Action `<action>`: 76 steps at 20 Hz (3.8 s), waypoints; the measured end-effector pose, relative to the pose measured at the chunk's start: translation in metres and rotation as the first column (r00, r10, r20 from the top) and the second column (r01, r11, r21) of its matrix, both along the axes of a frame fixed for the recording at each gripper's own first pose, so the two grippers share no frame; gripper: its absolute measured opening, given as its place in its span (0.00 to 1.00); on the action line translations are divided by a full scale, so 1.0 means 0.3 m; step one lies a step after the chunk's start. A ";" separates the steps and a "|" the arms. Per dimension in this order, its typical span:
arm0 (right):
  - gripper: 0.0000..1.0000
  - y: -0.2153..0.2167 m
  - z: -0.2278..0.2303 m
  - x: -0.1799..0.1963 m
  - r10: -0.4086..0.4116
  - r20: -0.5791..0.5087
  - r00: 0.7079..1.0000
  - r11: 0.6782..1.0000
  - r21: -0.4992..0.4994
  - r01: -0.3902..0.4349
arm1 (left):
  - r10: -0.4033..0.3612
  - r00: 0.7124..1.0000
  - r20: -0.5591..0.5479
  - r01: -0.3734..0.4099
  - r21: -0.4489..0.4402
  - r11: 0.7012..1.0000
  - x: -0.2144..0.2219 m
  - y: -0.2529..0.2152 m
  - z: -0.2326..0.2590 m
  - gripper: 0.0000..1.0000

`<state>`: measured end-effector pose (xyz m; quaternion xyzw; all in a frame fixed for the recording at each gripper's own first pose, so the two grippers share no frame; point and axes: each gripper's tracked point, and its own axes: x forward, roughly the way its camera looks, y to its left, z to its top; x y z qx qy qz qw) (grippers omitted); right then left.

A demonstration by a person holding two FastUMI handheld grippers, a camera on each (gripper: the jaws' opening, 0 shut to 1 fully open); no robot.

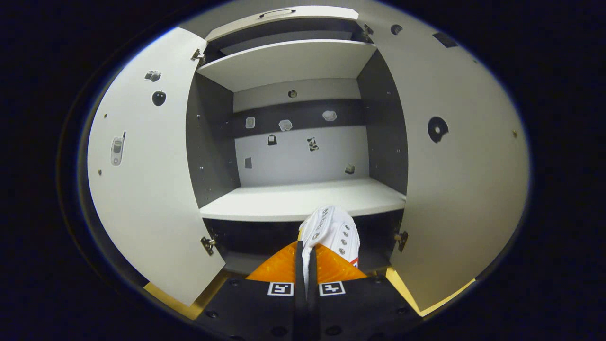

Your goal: Grab one shoe with the right hand and put it into the shoe cabinet, grab the other shoe with the left hand and put it into the shoe cabinet; then close the right door with the right hand and the left door with the left hand.

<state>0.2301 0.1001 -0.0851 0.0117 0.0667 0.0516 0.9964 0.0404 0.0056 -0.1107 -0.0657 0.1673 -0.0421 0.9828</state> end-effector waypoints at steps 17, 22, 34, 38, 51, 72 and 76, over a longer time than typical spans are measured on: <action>0.05 0.031 0.242 0.774 -0.015 0.027 1.000 0.972 -0.233 0.021 | 0.154 0.987 0.042 -0.153 -0.020 0.988 0.059 0.122 0.071 0.95; 0.05 0.029 0.140 0.868 -0.017 -0.106 0.994 0.977 -0.211 -0.006 | 0.222 0.974 0.048 -0.222 -0.024 0.975 0.047 0.157 0.084 0.95; 0.18 0.091 0.042 0.847 0.007 -0.307 0.952 1.000 -0.005 -0.009 | 0.335 0.939 0.078 -0.334 -0.029 0.942 -0.060 0.139 0.139 0.95; 0.51 0.103 0.210 0.708 0.068 -0.242 0.968 0.991 0.131 -0.037 | 0.351 0.933 0.081 -0.352 -0.004 0.936 -0.105 0.121 0.130 0.95; 1.00 0.106 0.401 -0.063 0.286 0.115 0.951 0.958 -0.012 -0.286 | 0.414 0.905 0.096 -0.417 0.005 0.909 -0.202 0.004 0.083 0.95; 0.99 -0.358 -0.068 -0.691 -0.051 -0.063 0.997 0.997 -0.062 0.047 | -0.037 0.957 -0.288 0.074 0.117 0.990 -0.020 -0.121 -0.688 0.96; 0.99 -0.391 -0.103 -0.760 -0.125 -0.088 0.988 0.991 -0.063 0.120 | -0.076 0.932 -0.355 0.117 0.094 0.989 0.034 -0.158 -0.817 0.96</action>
